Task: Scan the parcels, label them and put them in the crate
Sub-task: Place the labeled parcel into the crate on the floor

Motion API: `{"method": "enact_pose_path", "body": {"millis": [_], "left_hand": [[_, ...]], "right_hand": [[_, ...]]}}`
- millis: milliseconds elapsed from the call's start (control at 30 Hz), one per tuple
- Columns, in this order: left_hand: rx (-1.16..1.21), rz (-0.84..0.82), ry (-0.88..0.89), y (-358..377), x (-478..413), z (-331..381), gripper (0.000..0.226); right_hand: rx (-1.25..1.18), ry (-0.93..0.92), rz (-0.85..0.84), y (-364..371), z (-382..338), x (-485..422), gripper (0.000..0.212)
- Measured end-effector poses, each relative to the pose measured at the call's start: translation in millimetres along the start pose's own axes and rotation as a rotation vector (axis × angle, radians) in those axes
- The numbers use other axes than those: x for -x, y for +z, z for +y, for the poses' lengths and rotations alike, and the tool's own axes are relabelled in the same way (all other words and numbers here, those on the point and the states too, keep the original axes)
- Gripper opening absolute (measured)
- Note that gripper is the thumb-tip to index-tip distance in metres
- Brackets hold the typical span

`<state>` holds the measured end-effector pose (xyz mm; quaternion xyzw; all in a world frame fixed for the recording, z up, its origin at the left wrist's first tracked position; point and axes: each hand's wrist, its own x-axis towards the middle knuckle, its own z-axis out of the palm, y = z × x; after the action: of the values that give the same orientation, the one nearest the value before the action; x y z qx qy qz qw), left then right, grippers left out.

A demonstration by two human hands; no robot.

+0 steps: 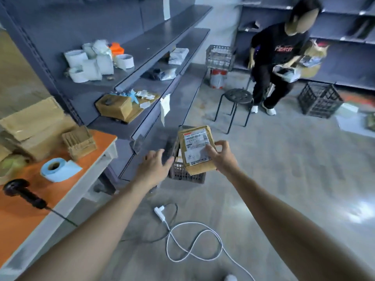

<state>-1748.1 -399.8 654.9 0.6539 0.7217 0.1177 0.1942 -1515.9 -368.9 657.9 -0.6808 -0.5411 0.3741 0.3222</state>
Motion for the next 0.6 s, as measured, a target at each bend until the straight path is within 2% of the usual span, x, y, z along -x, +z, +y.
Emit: {"method": "enact_pose_path", "body": {"millis": [267,467,600], "left_hand": [[-0.025,-0.024,-0.039,55,-56,119,0.058],[0.001,-0.019,-0.122,73,-118,146,0.059],[0.041,-0.023,-0.186,95,-172,148,0.059]], "right_hand": [[0.012,0.057,-0.062,-109,52,-85,0.042],[-0.009,0.084,-0.103,-125,67,-162,0.047],[0.059,0.087,-0.173,-115,65,-233,0.049]]}}
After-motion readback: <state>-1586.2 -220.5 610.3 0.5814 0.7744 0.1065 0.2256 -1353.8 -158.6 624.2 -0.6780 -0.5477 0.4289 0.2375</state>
